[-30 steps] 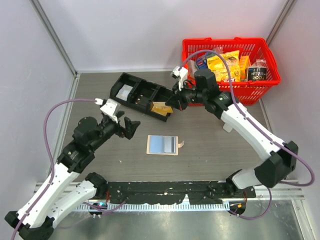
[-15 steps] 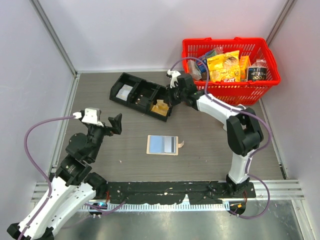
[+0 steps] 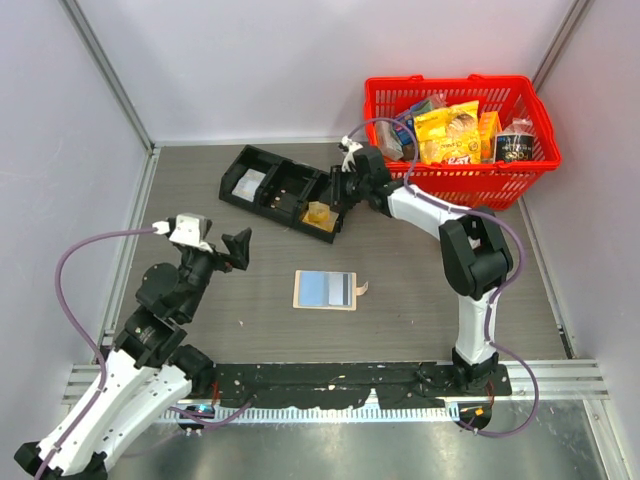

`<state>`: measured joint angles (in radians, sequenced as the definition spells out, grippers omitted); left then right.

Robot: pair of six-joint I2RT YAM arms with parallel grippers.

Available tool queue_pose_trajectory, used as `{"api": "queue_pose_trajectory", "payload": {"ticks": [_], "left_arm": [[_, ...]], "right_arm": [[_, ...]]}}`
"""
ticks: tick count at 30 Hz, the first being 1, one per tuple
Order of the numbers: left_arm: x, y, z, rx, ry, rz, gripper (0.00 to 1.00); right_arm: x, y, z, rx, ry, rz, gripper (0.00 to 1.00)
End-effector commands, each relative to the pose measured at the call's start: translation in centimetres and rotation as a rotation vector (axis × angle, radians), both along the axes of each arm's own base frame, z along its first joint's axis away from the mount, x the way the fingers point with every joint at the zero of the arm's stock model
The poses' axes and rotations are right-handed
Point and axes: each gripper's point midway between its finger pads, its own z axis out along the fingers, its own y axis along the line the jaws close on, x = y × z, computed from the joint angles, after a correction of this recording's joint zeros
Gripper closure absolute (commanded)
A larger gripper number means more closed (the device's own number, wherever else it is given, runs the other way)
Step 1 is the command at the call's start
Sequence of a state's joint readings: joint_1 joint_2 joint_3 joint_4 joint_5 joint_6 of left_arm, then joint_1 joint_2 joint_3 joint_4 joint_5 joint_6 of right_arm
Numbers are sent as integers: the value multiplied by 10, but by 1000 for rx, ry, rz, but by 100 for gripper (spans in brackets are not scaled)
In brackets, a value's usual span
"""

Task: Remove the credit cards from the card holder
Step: Place the credit card in the storage box, then remove the credit card from the card holder.

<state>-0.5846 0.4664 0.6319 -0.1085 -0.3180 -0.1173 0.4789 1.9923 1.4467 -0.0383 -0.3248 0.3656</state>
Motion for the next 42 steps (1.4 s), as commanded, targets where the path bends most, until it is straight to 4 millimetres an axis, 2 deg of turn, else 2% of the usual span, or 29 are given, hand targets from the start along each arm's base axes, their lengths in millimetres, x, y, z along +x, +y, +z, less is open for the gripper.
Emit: {"api": "queue_pose_trajectory", "payload": {"ticks": [1,5,9,16,18,21,25,28,32,35,42], "left_arm": [[4,-20,8,-52,31,-77,9],[12,-45,-8,-61,170,-150,13],[20,-67,-36,-66,345,-188,18],[20,-96,-92,-131,630,-219,26],[14,-110,-108,-152,721,-271,28],[10,-126,-123,-174,812,-317,31],[7,-143,-139,-160,873,-343,32],[7,-152,-157,-134,919,-352,32],[7,-160,-183,-89,990,-358,37],[6,-163,-200,-52,1043,-344,39],[1,-153,-239,83,1114,-257,47]], "right_arm": [[15,-22,56,-52,-104,-93,59],[-1,-39,79,-92,-124,-134,53],[-42,-47,95,-87,-131,-122,50],[-109,-59,88,-102,-118,-158,50],[-129,-54,79,-89,-85,-139,50],[-160,-47,55,-119,-20,-92,51],[-181,-48,26,-174,31,-128,53],[-194,-38,7,-183,71,-100,53],[-199,-40,-20,-241,116,-129,55],[-201,-40,-33,-256,139,-138,56],[-204,-49,-66,-325,204,-185,57]]}}
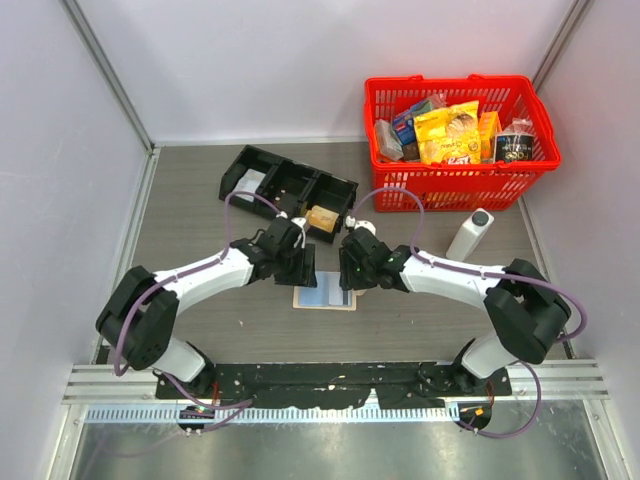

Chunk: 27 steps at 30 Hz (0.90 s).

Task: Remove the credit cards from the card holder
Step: Remove the credit card from the card holder.

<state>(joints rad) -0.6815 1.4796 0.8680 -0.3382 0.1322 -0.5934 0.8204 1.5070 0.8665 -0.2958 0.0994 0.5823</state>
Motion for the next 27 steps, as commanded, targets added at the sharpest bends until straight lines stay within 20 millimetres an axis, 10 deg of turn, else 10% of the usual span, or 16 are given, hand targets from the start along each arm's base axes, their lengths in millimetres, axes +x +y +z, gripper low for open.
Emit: {"api": "queue_pose_trajectory", "payload": {"ticks": [1,27], "left_arm": [[5,2,-5,84,-15,-2,48],[-31,15,-48,245,66,14,64]], "right_arm": [[6,-1,-8,-5,-10,-63,57],[-1,7,-26,4,45,-34,62]]}}
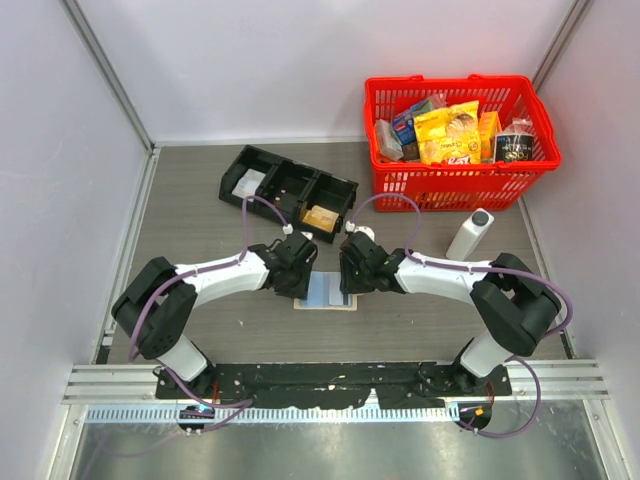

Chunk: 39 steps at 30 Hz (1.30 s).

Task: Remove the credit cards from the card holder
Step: Remove the credit card from the card holder.

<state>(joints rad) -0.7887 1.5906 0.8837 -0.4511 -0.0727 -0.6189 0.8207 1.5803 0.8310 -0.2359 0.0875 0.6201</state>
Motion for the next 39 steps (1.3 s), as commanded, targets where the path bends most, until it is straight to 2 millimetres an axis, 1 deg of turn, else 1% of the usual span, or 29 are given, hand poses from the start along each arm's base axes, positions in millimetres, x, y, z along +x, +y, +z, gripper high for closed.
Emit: {"api": "queue_pose_trajectory", "payload": {"ticks": [1,5,8,10,13,14,18,19,21,24,27,29,31,32,33,36,39], "left_arm": [[-10,-5,-4,-19,26,0,64],[-12,-8,-2,-38,30,0,67],[-13,-8,-1,-45,30,1,68],[-13,-10,1,-52,29,-1,69],[-14,-11,2,-64,30,-3,70],[-14,-11,1,-65,29,-1,70],[-15,-12,2,-69,33,-4,71],[-15,-12,2,-70,30,-5,71],[-15,-13,3,-75,29,-6,71],[-14,-14,5,-82,25,-4,72],[-15,-15,5,-90,27,-6,72],[-16,-14,5,-88,26,-2,72],[-15,-13,4,-86,26,4,73],[-15,-13,4,-88,26,5,73],[-16,-12,4,-87,27,7,73],[-17,-13,4,-91,29,3,74],[-16,-14,5,-98,27,3,74]], "right_arm": [[5,2,3,-5,-9,-26,62],[4,-1,0,-18,-4,-35,61],[1,5,1,7,10,-15,61],[1,12,4,40,4,1,62],[4,23,16,99,-19,20,64],[5,27,23,126,-31,28,64],[9,35,42,178,-69,39,65],[4,41,47,205,-54,67,66],[4,45,52,225,-56,81,67],[3,49,53,239,-51,88,67],[5,47,51,237,-49,67,67],[6,40,47,207,-46,25,66],[12,22,39,123,-62,-41,65],[12,18,37,107,-64,-54,65],[13,14,35,89,-63,-70,62],[10,17,33,107,-57,-54,62],[10,31,40,181,-66,-17,64]]}}
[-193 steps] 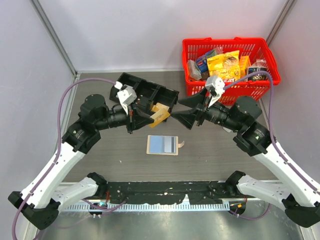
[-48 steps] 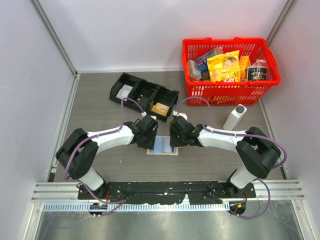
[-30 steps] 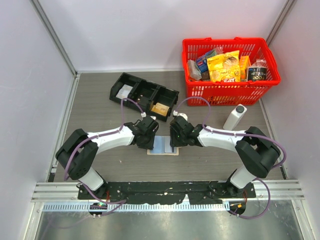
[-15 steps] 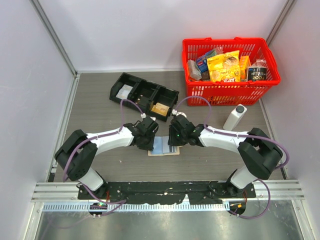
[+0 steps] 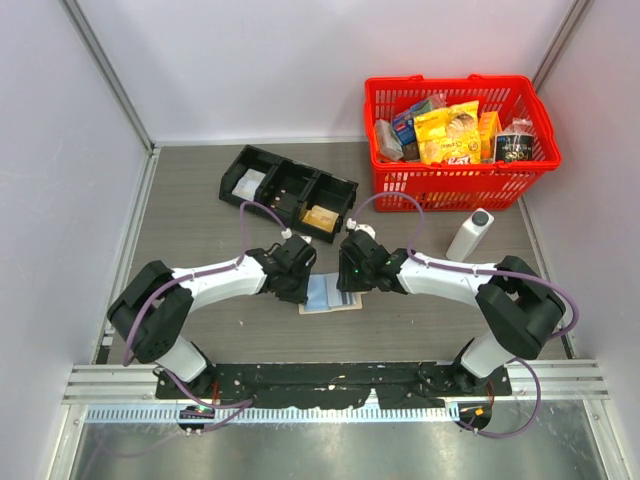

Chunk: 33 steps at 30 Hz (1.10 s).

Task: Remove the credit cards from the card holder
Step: Remove the credit card from the card holder.

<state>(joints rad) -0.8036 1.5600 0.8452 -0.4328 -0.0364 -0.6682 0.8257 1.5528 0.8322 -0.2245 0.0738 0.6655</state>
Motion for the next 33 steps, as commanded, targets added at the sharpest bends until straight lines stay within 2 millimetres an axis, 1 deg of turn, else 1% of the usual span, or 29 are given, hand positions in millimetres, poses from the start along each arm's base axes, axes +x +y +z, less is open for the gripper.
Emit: {"api": "queue_pose_trajectory", "payload": {"ticks": [1,2,3,6,8,9,10,12,16,19,24,27,30,32,33], "left_arm": [[-3,-10,6,-54,-5,-13,74],[-3,-10,6,-54,-5,-13,74],[-3,-10,6,-55,-5,-11,74],[-2,-10,8,-62,-11,-9,75],[-3,-11,9,-64,-12,-9,75],[-2,-10,8,-63,-11,-7,75],[-3,-11,8,-63,-10,-9,75],[-3,-11,8,-64,-11,-7,75],[-2,-11,9,-68,-14,-5,75],[-4,-11,10,-73,-16,-4,75],[-3,-3,13,-66,-38,29,73],[0,9,20,-44,-79,65,69],[6,20,36,-48,-145,116,65],[10,21,52,-91,-188,137,64],[13,18,59,-121,-207,138,64]], "right_arm": [[8,26,30,143,-57,14,65],[10,31,35,168,-71,23,66],[5,37,37,197,-55,55,66],[5,50,49,265,-67,88,68],[4,56,56,299,-72,108,69],[1,58,58,311,-62,127,70],[2,63,64,339,-81,138,70],[-3,70,69,374,-71,178,71],[-9,79,70,407,-45,218,71],[-13,83,65,411,-20,235,71],[-12,81,59,392,-21,228,70],[-5,68,53,335,-47,179,68],[0,58,47,317,-43,146,64],[2,52,41,309,-41,129,62],[4,50,39,315,-42,124,61]]}}
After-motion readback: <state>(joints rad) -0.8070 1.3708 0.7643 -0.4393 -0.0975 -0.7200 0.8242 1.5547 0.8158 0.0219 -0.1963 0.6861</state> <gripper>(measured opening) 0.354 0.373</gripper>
